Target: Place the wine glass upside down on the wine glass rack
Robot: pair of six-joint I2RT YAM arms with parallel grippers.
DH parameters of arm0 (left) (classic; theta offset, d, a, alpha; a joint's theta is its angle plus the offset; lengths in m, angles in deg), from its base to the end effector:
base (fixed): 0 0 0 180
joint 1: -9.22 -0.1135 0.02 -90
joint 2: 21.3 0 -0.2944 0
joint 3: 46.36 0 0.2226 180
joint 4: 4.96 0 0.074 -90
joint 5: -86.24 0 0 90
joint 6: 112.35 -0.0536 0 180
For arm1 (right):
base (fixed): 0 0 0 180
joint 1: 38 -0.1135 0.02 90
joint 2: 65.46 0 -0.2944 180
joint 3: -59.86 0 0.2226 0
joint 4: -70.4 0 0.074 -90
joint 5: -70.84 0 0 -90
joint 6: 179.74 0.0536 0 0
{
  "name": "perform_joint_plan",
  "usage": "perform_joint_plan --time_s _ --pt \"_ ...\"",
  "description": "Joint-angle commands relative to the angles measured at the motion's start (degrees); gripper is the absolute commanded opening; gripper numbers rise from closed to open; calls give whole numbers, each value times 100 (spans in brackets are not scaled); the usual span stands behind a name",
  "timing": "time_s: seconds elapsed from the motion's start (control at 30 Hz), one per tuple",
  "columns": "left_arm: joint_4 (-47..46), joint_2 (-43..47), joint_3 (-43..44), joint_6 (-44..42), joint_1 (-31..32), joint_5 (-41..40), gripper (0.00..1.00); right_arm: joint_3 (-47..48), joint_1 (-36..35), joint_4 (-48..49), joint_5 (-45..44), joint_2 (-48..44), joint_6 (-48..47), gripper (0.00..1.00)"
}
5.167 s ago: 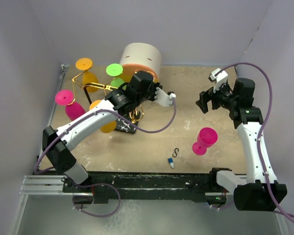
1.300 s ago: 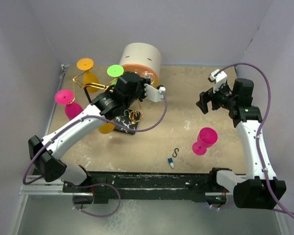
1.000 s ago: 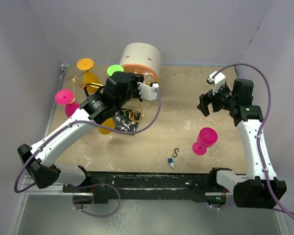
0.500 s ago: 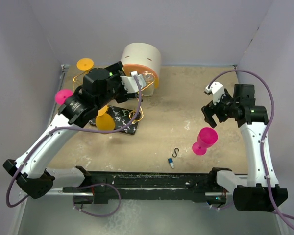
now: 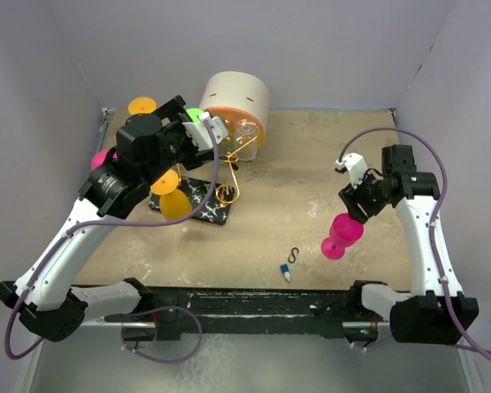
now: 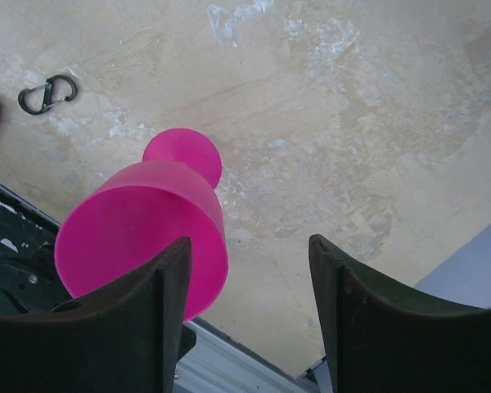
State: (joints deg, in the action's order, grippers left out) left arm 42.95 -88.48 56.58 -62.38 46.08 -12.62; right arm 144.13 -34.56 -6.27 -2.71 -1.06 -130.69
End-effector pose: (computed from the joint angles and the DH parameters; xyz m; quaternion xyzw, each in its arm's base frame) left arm 0.1734 -0.1197 0.4882 0.4443 0.6377 0.0774 0.6245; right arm 0.1714 0.0049 0.3497 -0.3437 0.8850 0.0201 0.3136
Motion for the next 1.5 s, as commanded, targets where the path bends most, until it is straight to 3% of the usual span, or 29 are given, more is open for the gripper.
perform_joint_plan --time_s 0.0,0.4,0.57,1.03,1.3,1.47 --pt "-317 173 -12 69 -113 54 99 -160 25 -107 -141 205 -74 58" --pt "-397 256 -134 66 -241 135 99 -518 15 15 -79 517 -226 18" --pt "-419 292 -135 192 -295 161 99 -204 16 -20 78 364 -259 1" --pt "-357 210 220 1279 -780 758 99 1706 3 193 1086 353 141 0" --pt "-263 130 600 2647 -1561 2042 99 2427 -432 1237 1403 271 1181 0" --pt "-259 98 682 2975 -1734 2407 99 2585 -1058 1990 1352 97 1728 0"
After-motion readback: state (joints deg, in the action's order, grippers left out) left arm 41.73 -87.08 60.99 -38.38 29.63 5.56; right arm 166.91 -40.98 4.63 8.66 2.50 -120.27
